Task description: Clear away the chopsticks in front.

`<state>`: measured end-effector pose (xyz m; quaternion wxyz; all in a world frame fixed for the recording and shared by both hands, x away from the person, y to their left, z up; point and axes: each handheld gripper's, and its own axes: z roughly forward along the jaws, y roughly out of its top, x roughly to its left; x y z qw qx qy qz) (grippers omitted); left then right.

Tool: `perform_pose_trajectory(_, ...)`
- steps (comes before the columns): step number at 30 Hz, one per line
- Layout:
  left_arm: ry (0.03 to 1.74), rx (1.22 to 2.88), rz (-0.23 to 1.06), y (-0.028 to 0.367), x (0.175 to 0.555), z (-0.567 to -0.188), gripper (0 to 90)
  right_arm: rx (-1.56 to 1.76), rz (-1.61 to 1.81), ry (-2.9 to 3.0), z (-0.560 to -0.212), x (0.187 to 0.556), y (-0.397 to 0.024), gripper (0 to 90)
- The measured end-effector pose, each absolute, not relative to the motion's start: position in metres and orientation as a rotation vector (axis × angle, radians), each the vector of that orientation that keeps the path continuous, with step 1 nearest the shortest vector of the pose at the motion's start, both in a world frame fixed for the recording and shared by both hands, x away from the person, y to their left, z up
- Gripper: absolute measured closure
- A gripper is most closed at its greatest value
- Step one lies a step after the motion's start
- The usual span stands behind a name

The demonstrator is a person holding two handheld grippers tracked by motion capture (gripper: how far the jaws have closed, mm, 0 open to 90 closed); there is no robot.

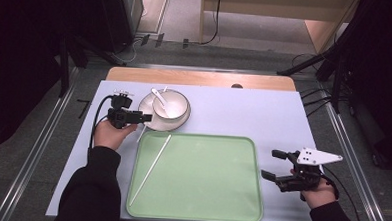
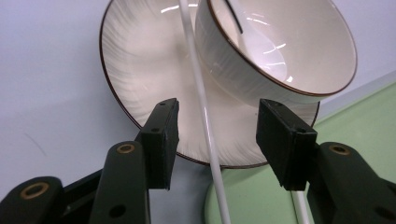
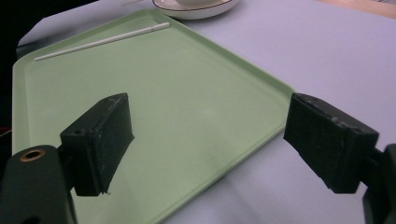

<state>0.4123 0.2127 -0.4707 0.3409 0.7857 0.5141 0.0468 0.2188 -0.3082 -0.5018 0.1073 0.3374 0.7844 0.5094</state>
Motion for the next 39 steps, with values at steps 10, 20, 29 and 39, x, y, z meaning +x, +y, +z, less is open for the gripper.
perform_pose_trajectory(10, 1.356, 2.084, 0.174, 0.201, 0.424, -0.483, 59.5, 1.015, 1.489, 2.291, -0.502, 0.212, -0.313, 16.1)
perform_pose_trajectory(20, 1.403, 2.098, 0.143, 0.197, 0.431, -0.495, 73.8, 1.028, 1.485, 2.286, -0.503, 0.208, -0.315, 16.1)
perform_pose_trajectory(29, 1.429, 2.09, 0.179, 0.197, 0.431, -0.496, 85.2, 1.027, 1.479, 2.29, -0.503, 0.208, -0.315, 16.1)
perform_pose_trajectory(39, 1.452, 2.01, 0.152, 0.209, 0.431, -0.485, 85.8, 1.025, 1.476, 2.293, -0.503, 0.208, -0.315, 16.1)
